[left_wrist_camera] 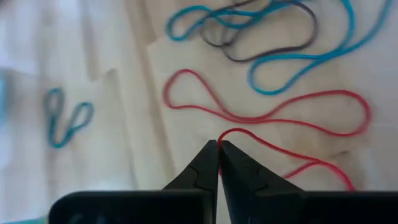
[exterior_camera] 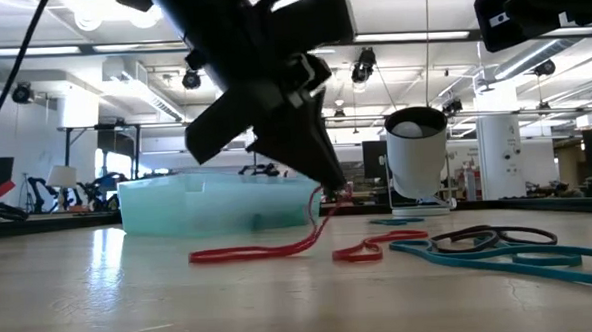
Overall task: Pick and place rubber bands into bin
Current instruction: Put the red rubber band into the green bin, then put the blue rubber band into the green bin
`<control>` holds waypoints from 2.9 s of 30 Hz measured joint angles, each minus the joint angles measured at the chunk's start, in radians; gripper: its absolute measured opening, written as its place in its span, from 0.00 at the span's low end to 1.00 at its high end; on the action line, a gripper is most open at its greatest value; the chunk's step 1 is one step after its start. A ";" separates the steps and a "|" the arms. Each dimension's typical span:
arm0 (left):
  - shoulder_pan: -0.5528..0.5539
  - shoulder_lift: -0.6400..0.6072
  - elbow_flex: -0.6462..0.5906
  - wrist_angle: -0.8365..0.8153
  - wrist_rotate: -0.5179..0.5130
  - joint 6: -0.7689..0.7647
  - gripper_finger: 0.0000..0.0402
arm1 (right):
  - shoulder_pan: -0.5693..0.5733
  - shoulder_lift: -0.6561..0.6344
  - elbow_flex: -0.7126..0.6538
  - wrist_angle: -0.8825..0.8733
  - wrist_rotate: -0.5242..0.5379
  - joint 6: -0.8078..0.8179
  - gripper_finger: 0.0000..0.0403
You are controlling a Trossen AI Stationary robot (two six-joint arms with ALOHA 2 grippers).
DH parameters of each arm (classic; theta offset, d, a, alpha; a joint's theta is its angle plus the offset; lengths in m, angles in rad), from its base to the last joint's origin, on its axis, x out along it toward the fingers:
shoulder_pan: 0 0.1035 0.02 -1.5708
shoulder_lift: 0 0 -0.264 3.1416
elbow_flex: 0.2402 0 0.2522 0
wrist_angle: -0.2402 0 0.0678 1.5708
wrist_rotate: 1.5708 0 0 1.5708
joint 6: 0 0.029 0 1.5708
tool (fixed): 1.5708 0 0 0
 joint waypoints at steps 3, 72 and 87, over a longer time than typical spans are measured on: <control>-0.012 -0.016 0.000 0.000 -0.073 0.002 0.00 | 0.000 0.000 -0.001 0.000 0.000 0.004 0.20; 0.427 -0.504 -0.285 -0.128 -0.216 -0.039 0.09 | 0.001 0.000 -0.008 0.001 0.000 0.004 0.20; 0.329 -0.512 -0.266 -0.116 -0.038 -0.103 0.31 | 0.001 0.009 -0.024 0.022 0.001 0.006 0.20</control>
